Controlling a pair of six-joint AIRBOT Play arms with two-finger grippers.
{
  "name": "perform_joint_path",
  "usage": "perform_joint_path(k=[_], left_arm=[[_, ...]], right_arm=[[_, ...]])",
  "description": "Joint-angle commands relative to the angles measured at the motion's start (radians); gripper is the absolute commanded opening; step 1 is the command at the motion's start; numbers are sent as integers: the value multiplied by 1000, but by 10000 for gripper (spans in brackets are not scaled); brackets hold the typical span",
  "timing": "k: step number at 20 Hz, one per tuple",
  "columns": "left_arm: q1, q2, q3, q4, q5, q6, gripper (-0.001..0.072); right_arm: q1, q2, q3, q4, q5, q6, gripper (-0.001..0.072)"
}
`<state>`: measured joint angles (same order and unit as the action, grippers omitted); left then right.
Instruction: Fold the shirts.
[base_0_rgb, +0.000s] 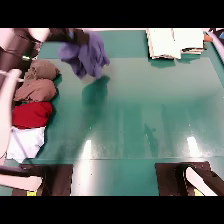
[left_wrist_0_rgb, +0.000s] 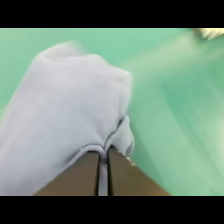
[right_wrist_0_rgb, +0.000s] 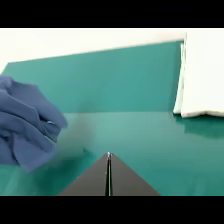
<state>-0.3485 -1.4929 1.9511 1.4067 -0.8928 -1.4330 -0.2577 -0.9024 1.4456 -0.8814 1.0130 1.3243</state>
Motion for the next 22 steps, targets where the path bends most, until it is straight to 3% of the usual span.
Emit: perform_joint_path(k=[1,4,6,7,8,9,12,17,20,22], left_arm=[[-58,178,47,6,-130,113,19],[-179,194,29,4,-255,137,20],[-261,184,-48,-3,-236,150,22],[-294,179,-107,-24,-211,167,86],[-315,174,-170,-57,-182,169,427],[-322,174,-235,-84,-142,166,571],[-259,175,-307,-21,-167,117,553],[97,174,-391,-5,-210,-65,553],[254,174,-606,-94,-167,-85,553],[288,174,-758,-209,-121,-29,553]], right_arm=[[1,0,113,-1,42,0,15],[1,0,163,0,70,0,15],[1,0,180,0,105,2,15],[1,2,182,0,119,3,15],[1,5,180,-1,133,3,15],[1,5,180,0,146,3,15],[1,5,180,0,172,3,15],[1,5,180,0,199,3,15],[1,5,180,0,201,4,15],[1,5,180,0,201,4,15]])
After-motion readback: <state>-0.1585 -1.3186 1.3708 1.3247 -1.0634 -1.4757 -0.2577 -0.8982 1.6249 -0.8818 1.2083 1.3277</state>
